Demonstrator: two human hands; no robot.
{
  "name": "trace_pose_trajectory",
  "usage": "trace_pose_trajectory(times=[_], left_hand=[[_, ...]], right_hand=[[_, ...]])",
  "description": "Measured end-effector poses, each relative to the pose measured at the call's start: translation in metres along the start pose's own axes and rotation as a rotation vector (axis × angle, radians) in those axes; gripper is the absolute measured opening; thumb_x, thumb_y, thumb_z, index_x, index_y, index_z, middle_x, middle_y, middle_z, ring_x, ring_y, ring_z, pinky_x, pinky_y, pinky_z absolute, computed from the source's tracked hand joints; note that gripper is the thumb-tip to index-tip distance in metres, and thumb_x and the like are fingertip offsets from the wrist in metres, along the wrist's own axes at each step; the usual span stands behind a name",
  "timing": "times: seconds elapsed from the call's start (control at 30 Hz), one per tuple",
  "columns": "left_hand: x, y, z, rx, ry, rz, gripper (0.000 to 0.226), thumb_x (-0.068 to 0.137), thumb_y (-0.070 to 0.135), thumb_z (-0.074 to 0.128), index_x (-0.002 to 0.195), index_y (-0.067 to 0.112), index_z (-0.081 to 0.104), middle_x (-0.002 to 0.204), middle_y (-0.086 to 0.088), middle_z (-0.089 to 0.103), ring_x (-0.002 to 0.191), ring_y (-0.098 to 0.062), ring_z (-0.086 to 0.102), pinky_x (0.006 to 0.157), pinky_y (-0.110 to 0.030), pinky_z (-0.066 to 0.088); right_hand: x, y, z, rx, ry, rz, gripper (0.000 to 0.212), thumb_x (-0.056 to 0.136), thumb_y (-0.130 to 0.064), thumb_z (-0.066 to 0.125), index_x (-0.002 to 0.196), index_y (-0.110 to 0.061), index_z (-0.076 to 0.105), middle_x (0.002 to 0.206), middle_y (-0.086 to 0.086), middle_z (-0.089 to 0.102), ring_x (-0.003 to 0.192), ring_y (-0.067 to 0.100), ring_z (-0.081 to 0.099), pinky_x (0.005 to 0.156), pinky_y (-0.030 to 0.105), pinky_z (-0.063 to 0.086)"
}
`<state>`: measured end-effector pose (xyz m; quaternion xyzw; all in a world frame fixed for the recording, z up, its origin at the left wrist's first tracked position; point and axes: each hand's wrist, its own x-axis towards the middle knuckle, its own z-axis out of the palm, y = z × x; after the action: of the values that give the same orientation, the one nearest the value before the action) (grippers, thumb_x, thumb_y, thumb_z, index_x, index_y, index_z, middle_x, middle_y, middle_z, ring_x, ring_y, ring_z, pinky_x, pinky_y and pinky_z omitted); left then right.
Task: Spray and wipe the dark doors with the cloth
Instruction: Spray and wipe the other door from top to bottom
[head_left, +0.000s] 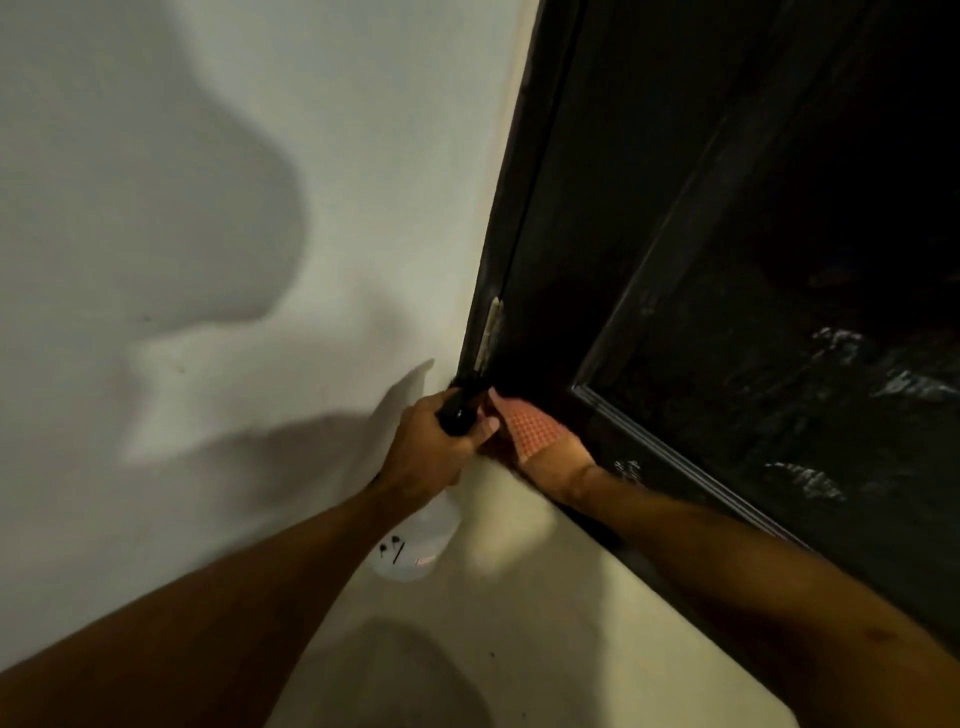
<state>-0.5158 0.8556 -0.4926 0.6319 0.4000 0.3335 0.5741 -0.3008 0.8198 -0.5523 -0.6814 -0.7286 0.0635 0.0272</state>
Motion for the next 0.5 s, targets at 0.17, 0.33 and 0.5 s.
trace_pose_trajectory(times=[0.17,0.33,0.5], left_hand=[[0.006,0.009,0.004,0.026,-0.045,0.001,0.010,0.092,0.016,0.075,0.098,0.016,0.067,0.068,0.003,0.062,0.043,-0.002,0.056,0.045,-0.023,0.046],[-0.007,-0.016,0.005,0.043,-0.009,-0.057,0.012,0.091,0.019,0.077,0.089,0.018,0.065,0.064,0.001,0.060,0.042,-0.005,0.051,0.045,-0.026,0.045],[-0.008,0.005,0.024,0.091,-0.095,-0.057,0.012,0.094,0.022,0.074,0.088,0.019,0.065,0.083,-0.015,0.069,0.042,0.000,0.051,0.044,-0.021,0.045]], right_hand=[[0.002,-0.008,-0.042,-0.127,0.073,-0.135,0.029,0.105,-0.041,0.052,0.111,-0.020,0.070,0.109,0.005,0.069,0.102,0.017,0.064,0.100,0.031,0.048],[0.004,-0.008,-0.044,-0.457,0.186,-0.177,0.050,0.106,-0.020,0.032,0.154,-0.013,0.041,0.156,0.013,0.043,0.147,0.027,0.036,0.123,0.032,0.024],[-0.044,0.013,-0.055,-0.587,-0.034,-0.302,0.054,0.107,-0.023,0.048,0.158,-0.017,0.033,0.167,0.007,0.025,0.155,0.023,0.020,0.112,0.006,-0.017]])
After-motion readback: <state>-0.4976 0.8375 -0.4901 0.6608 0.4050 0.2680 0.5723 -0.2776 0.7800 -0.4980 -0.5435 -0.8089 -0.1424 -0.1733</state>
